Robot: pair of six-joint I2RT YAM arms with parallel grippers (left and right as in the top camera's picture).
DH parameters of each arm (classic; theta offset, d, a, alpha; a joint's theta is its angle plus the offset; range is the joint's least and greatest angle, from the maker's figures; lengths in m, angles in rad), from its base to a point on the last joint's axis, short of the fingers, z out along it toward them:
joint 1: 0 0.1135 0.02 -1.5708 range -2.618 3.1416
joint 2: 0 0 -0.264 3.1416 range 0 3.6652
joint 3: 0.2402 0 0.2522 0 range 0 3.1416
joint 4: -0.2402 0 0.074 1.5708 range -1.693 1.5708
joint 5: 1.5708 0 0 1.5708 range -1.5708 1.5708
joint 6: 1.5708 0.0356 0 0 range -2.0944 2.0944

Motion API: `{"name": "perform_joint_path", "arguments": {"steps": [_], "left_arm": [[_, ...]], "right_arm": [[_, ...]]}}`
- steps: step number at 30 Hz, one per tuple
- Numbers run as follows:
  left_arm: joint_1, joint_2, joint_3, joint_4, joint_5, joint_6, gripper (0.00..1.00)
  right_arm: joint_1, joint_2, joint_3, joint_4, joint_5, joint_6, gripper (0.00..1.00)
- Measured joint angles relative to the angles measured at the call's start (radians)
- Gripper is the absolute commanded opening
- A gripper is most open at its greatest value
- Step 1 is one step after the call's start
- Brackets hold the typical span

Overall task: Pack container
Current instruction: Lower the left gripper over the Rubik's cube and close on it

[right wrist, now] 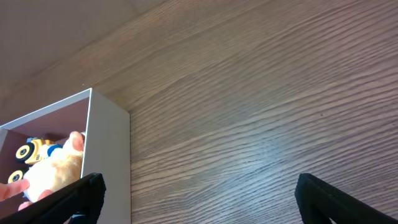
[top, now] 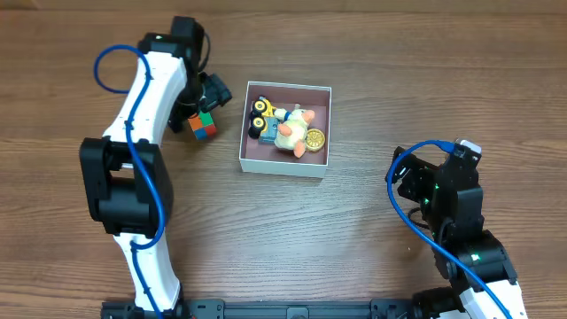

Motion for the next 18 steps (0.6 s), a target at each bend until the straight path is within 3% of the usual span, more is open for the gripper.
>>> {"name": "perform_joint_path", "arguments": {"steps": [4, 18], "left_arm": [[-0.005, 0.0, 0.0, 0.002, -0.011, 0.0, 1.0], [0.015, 0.034, -0.005, 0.025, -0.047, 0.18, 1.0]], "right_arm": [[0.0, 0.0, 0.0, 0.0, 0.0, 0.0, 1.0], [0.0, 0.0, 0.0, -0.001, 0.0, 0.0, 1.0]]}}
